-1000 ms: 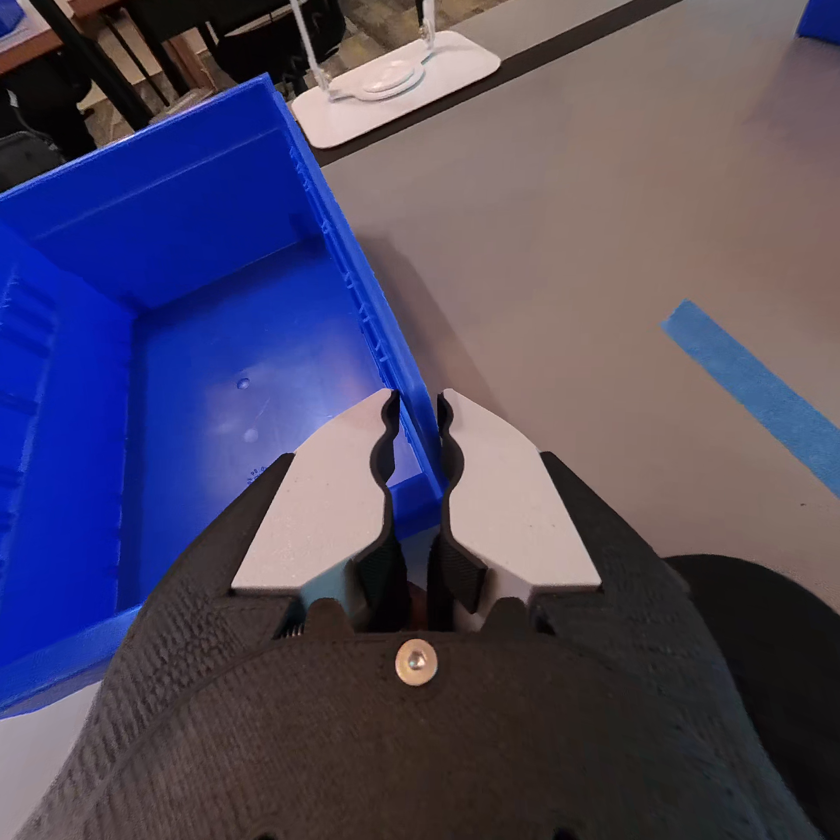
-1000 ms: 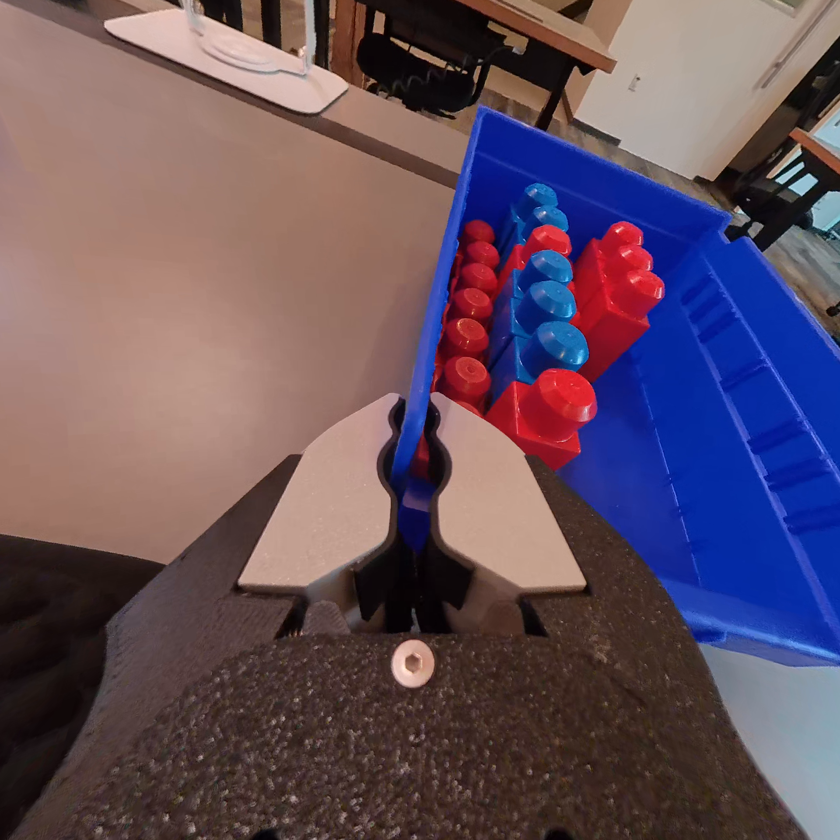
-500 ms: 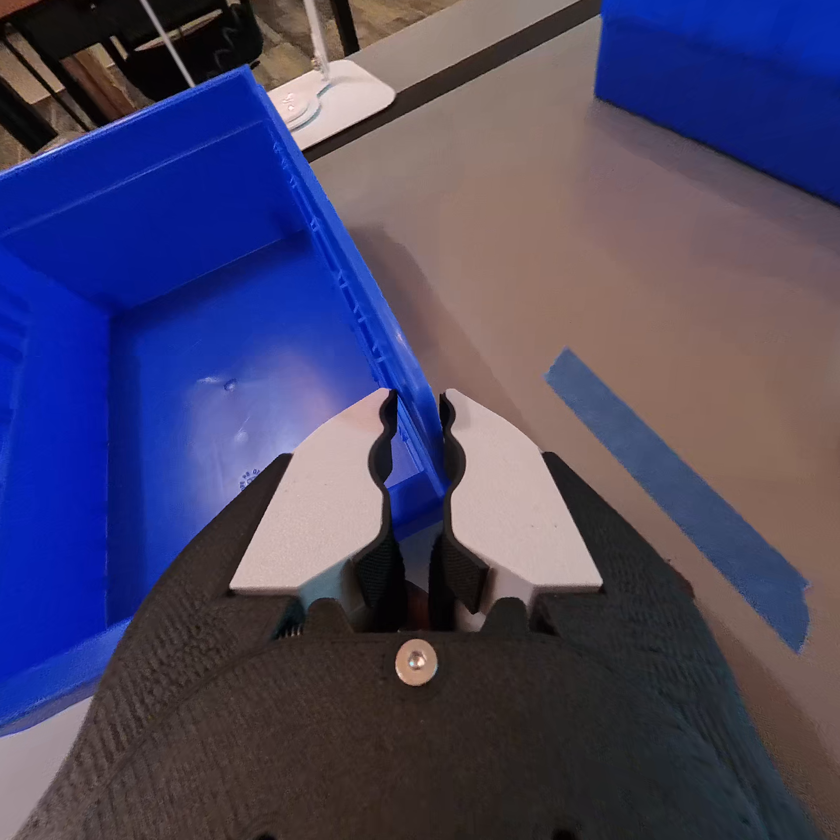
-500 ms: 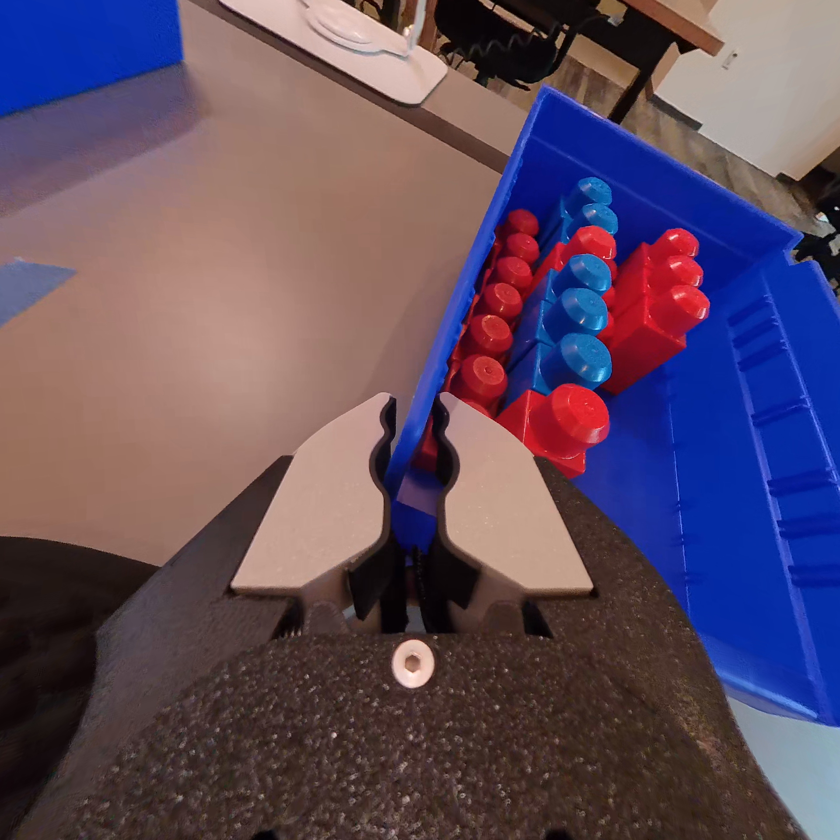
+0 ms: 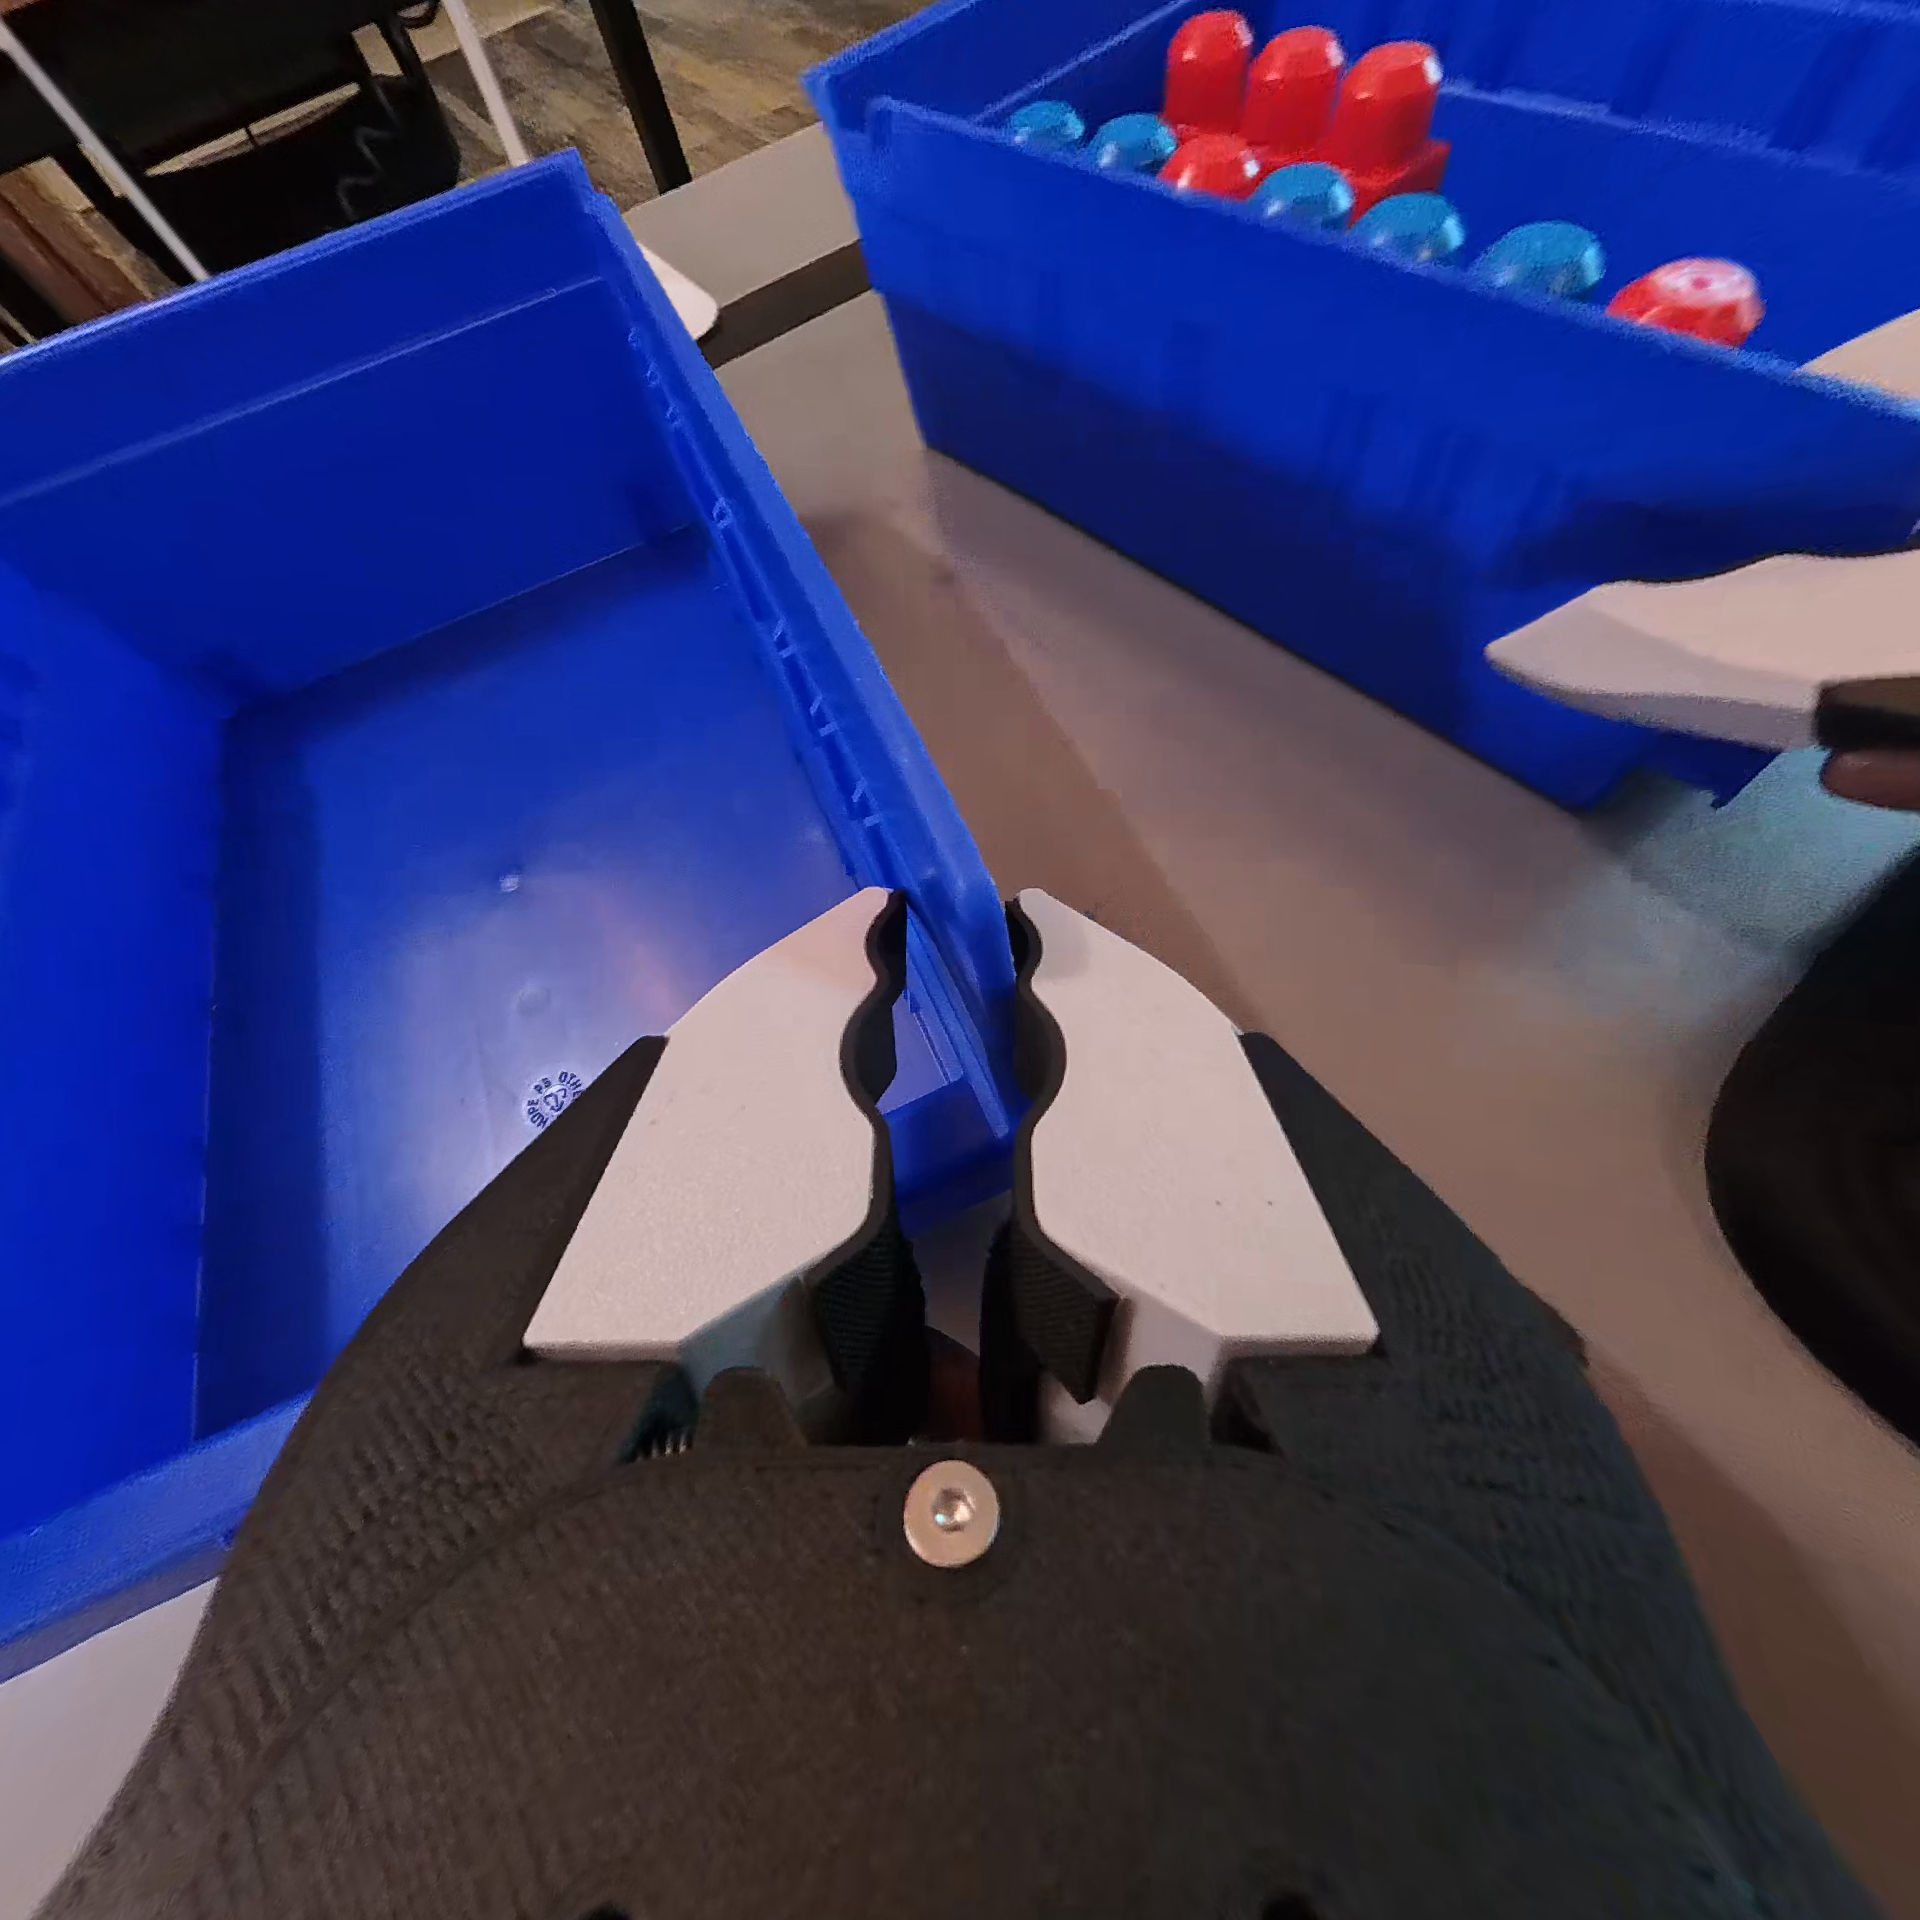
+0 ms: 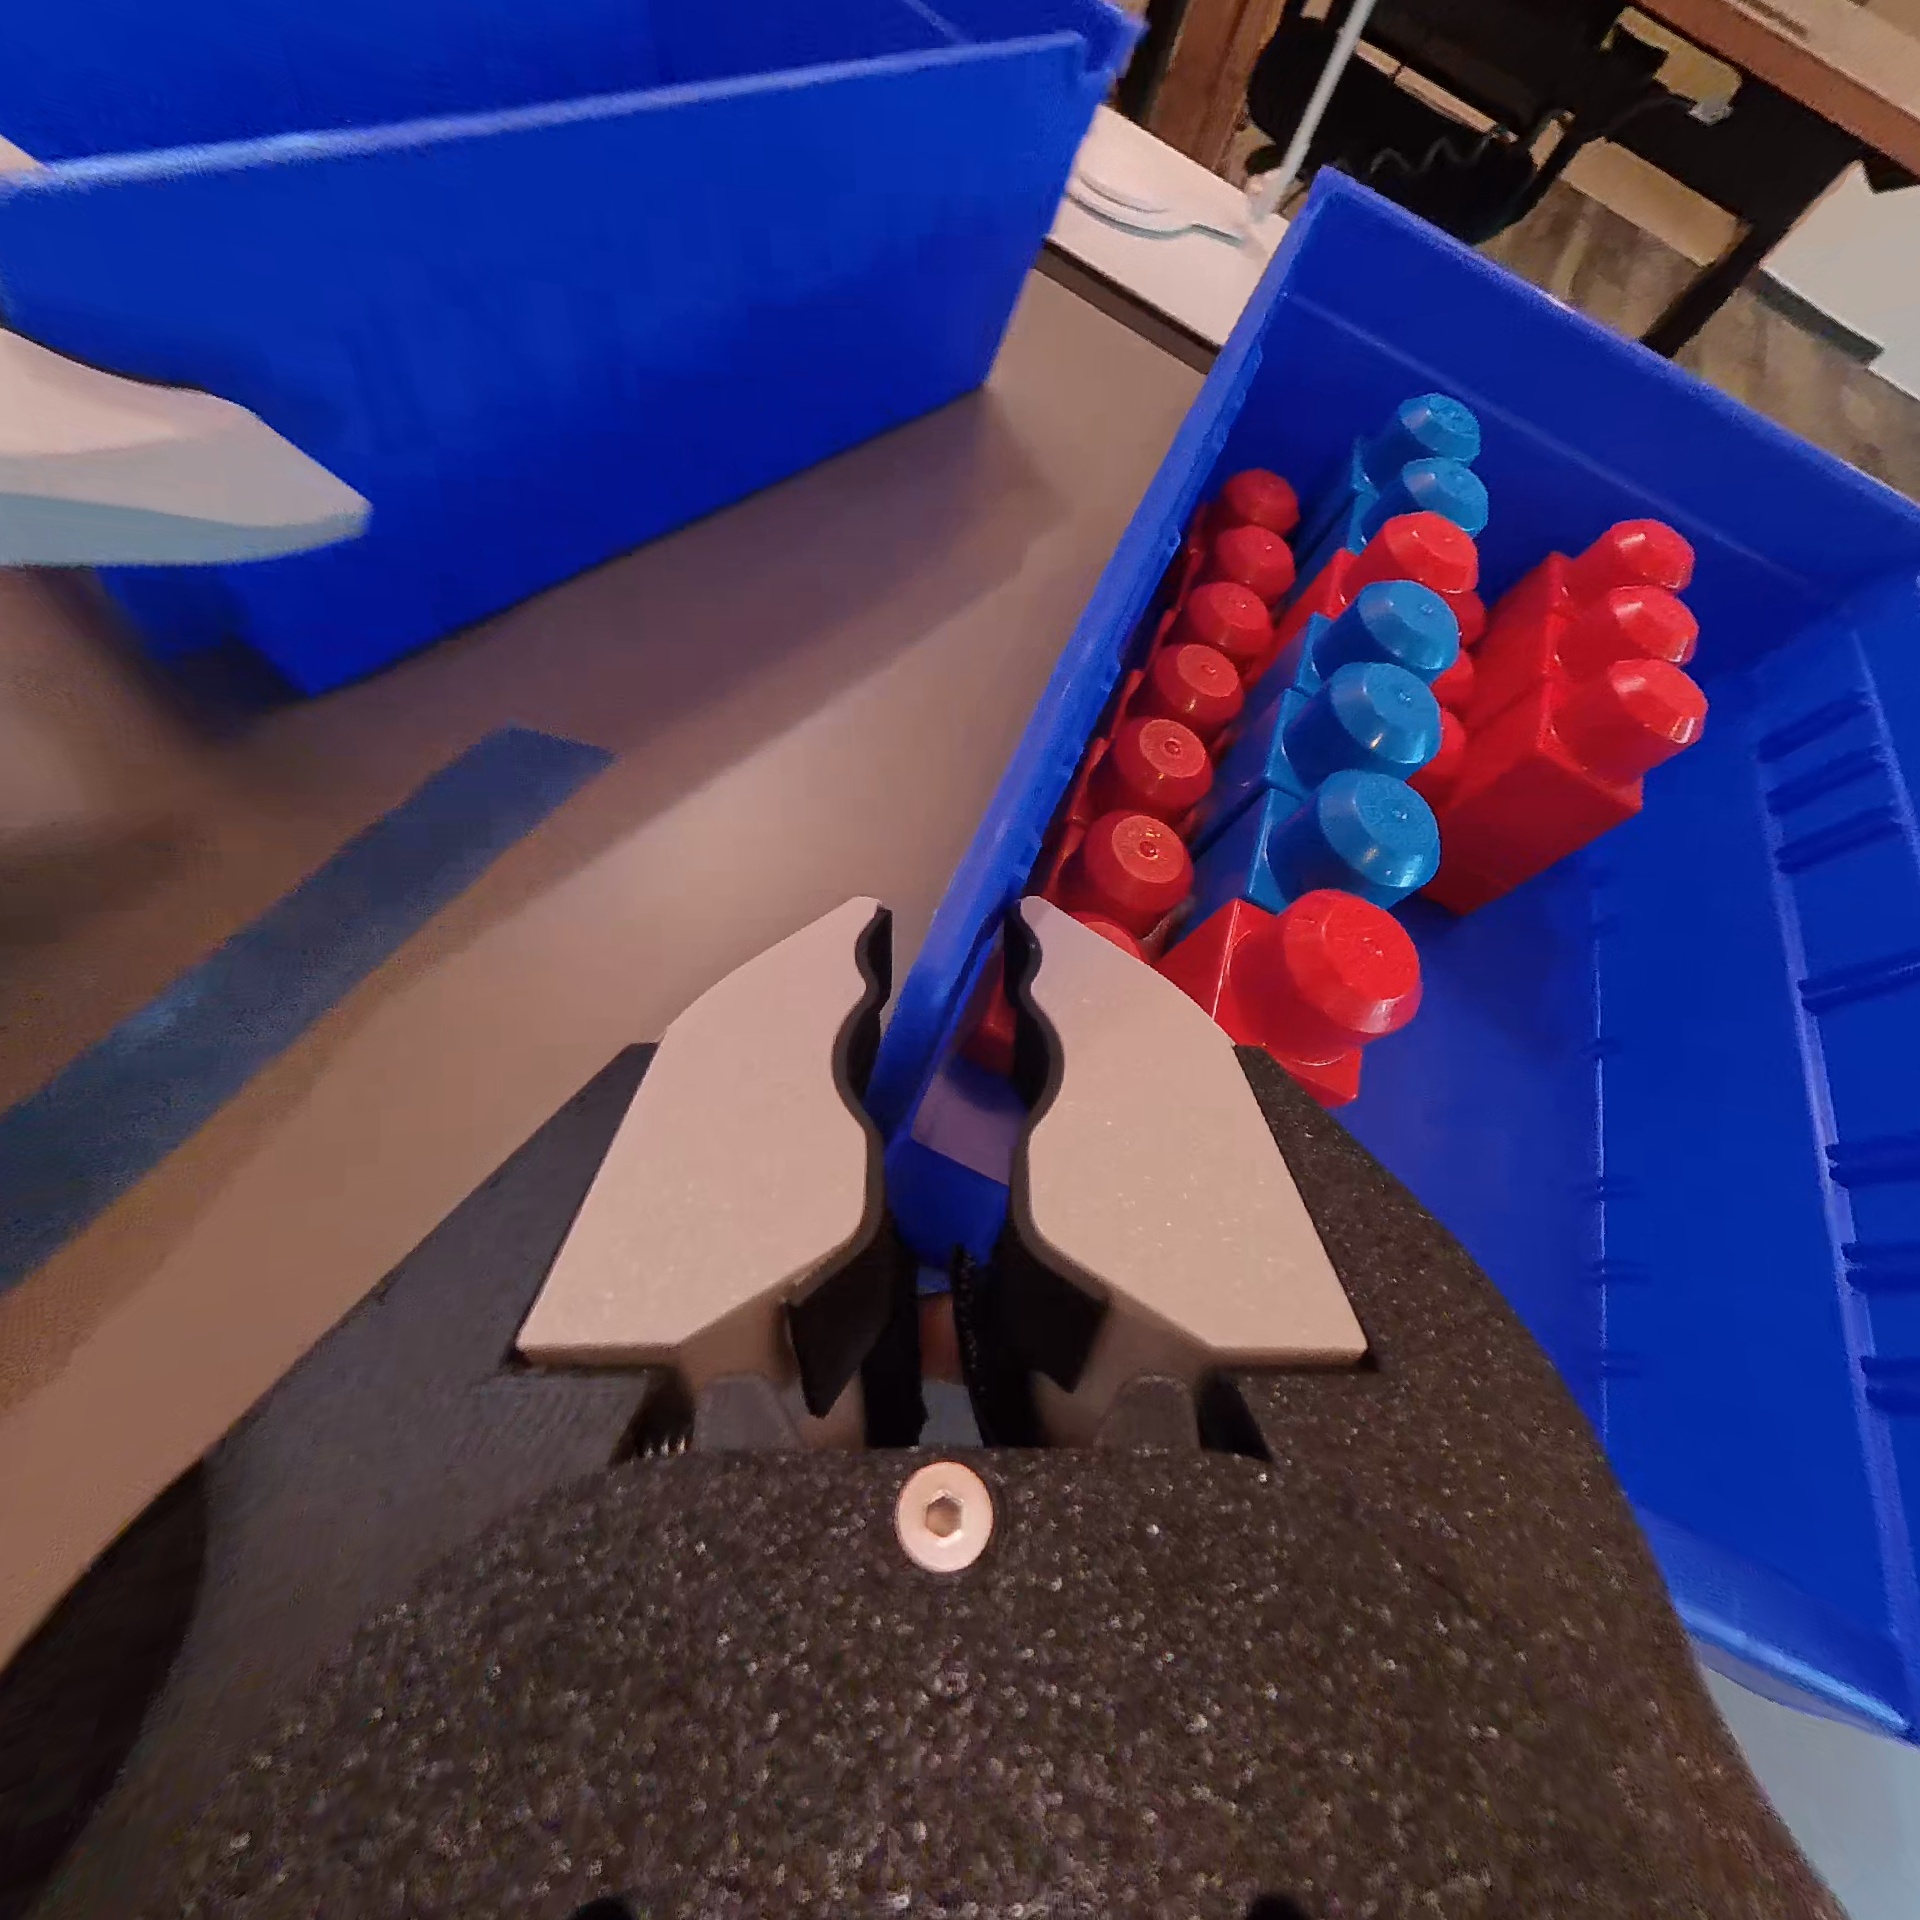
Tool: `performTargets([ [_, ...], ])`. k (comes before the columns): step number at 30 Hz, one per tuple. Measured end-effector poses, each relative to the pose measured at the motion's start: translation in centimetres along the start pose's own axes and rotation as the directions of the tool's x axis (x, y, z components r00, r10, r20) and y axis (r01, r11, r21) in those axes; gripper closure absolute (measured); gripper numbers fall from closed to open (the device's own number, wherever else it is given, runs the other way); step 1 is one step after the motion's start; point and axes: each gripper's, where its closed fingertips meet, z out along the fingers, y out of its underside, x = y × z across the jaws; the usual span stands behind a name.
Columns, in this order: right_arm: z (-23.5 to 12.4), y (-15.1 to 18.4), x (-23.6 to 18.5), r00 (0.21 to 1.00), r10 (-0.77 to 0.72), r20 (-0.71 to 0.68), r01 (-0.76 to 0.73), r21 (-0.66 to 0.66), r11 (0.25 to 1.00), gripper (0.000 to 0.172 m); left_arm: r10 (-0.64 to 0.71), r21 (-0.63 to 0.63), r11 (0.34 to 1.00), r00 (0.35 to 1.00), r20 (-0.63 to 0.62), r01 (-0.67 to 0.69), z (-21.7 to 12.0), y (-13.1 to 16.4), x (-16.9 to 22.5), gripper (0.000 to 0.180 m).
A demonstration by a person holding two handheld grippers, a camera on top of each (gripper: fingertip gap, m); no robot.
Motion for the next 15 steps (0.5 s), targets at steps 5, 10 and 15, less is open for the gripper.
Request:
performTargets([
  [5,1.0,-1.4,-2.6,0.999,-0.004,0.046,0.005,-0.011,1.000,0.148,0.000,0.011,1.000,1.000,-0.013,0.000,0.4,-0.3,0.4,0.163],
  [10,1.5,-2.5,-5.1,0.990,0.008,0.139,-0.007,-0.007,1.000,0.140,-0.008,0.024,1.000,1.000,-0.024,0.009,0.4,-0.4,0.6,0.162],
  [15,-2.2,-4.9,-6.1,0.946,0.087,0.312,-0.145,0.167,0.975,0.120,-0.043,0.278,0.960,0.999,-0.015,0.046,-3.0,-4.6,2.3,0.125],
])
